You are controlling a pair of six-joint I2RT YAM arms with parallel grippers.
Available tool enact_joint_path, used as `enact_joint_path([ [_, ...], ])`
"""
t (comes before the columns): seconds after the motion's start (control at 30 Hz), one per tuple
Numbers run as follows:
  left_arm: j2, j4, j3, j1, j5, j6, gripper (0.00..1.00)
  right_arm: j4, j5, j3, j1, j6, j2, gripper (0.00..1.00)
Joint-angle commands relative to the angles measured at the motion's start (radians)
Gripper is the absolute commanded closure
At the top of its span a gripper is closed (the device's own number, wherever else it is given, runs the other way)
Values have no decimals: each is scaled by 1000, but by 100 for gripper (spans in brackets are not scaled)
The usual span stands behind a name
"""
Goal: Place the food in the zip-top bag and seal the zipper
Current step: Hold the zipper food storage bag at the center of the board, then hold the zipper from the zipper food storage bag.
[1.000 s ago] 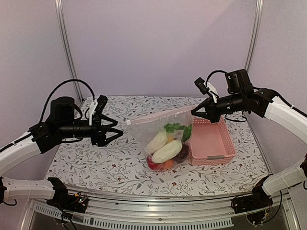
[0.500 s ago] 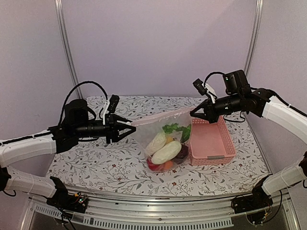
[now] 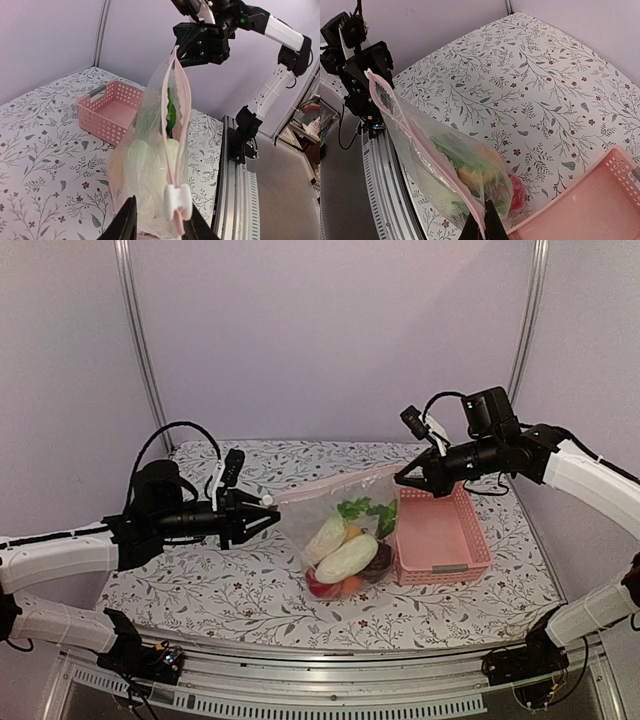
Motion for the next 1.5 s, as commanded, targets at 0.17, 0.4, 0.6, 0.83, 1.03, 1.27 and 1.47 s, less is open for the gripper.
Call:
enact_joint_path([
  [0.17,-12,-5,23,18,-39,27,89,8,5,25,-3,13,33,100],
  [0.4,-2,-240,206,22,-10,139,98,-17,31,102,-3,16,12,68],
  [0.6,57,-536,397,15,25,282,100,-102,80,287,72,-10,30,44],
  [0.83,111,-671,499,-3,38,364,100,-158,139,412,256,-129,181,43],
  [1.03,133,-746,548,-38,18,387,100,-116,127,520,354,-149,321,43],
  [1.27,123,-779,559,-66,-2,383,100,-82,80,635,399,-137,433,45],
  [1.47,120,-779,563,-68,7,371,100,-86,-11,643,408,-141,464,53],
])
